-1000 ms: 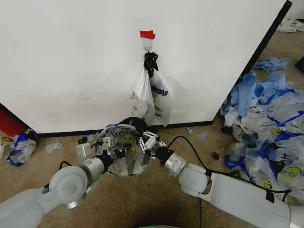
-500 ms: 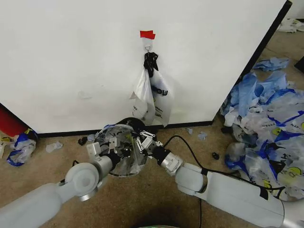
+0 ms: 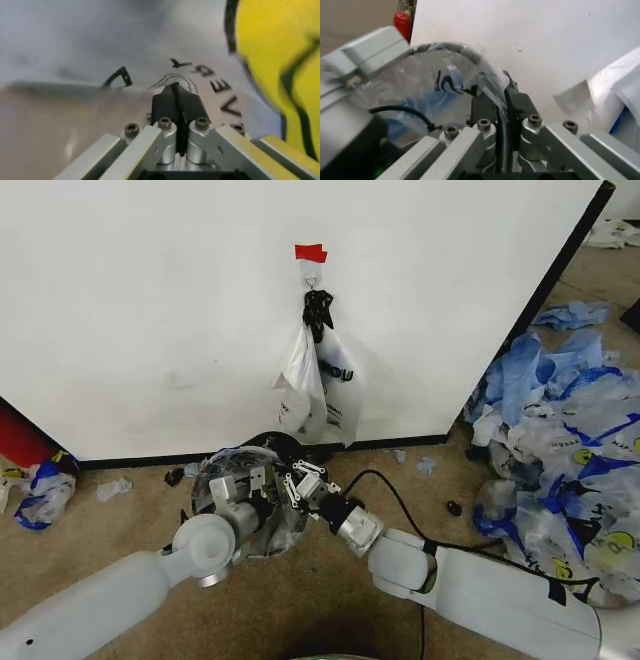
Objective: Pick up the garbage bag from the wall and place it over the trash bin.
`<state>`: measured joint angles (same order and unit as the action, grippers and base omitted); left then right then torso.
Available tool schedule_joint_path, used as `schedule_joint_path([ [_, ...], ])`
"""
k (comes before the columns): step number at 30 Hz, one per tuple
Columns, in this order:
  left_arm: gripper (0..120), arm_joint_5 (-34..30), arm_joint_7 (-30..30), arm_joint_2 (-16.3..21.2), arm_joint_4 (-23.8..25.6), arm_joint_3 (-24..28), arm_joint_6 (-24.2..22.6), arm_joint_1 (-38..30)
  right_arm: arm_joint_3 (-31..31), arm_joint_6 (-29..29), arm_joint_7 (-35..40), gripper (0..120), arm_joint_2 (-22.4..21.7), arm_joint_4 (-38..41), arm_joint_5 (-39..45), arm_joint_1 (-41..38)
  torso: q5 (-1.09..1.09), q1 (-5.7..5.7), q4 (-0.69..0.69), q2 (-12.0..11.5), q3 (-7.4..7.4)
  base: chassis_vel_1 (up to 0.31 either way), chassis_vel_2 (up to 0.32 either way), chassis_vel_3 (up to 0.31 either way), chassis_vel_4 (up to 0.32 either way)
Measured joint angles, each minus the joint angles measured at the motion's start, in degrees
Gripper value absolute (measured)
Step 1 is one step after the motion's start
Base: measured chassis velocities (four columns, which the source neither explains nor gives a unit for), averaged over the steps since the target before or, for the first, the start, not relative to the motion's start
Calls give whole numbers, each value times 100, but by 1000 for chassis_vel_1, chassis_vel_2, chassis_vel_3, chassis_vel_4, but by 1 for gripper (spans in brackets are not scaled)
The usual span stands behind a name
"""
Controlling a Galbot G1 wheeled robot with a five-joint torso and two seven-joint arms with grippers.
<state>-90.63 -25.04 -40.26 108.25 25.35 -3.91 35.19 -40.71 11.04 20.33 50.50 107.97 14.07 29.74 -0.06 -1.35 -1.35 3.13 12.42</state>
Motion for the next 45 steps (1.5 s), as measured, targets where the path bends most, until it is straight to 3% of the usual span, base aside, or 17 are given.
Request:
schedule_joint_path([
  [12, 0, 111, -15, -343, -468, 262, 71, -296, 132, 46, -70, 0, -129, 132, -20, 230, -1, 0, 0, 0, 0, 0, 0, 0, 0],
  [23, 0, 136, -52, -144, -302, 278, 75, -275, 178, 55, -72, 0, -109, 138, -21, 314, -1, 0, 0, 0, 0, 0, 0, 0, 0],
  [39, 0, -154, -257, 873, 951, -194, -36, 295, 157, 58, 2, 0, 95, -119, 97, 229, 0, 0, 1, 0, 0, 0, 0, 0, 0],
  [43, 0, -216, -254, 1500, 1524, -688, -49, 789, 162, 52, 108, 0, 201, -230, 277, 215, -2, 0, 0, 0, 0, 0, 0, 0, 0],
  [45, 0, -213, -247, 1641, 1647, -783, -38, 901, 177, 49, 123, 0, 220, -249, 305, 224, -2, 0, 0, 0, 0, 0, 0, 0, 0],
])
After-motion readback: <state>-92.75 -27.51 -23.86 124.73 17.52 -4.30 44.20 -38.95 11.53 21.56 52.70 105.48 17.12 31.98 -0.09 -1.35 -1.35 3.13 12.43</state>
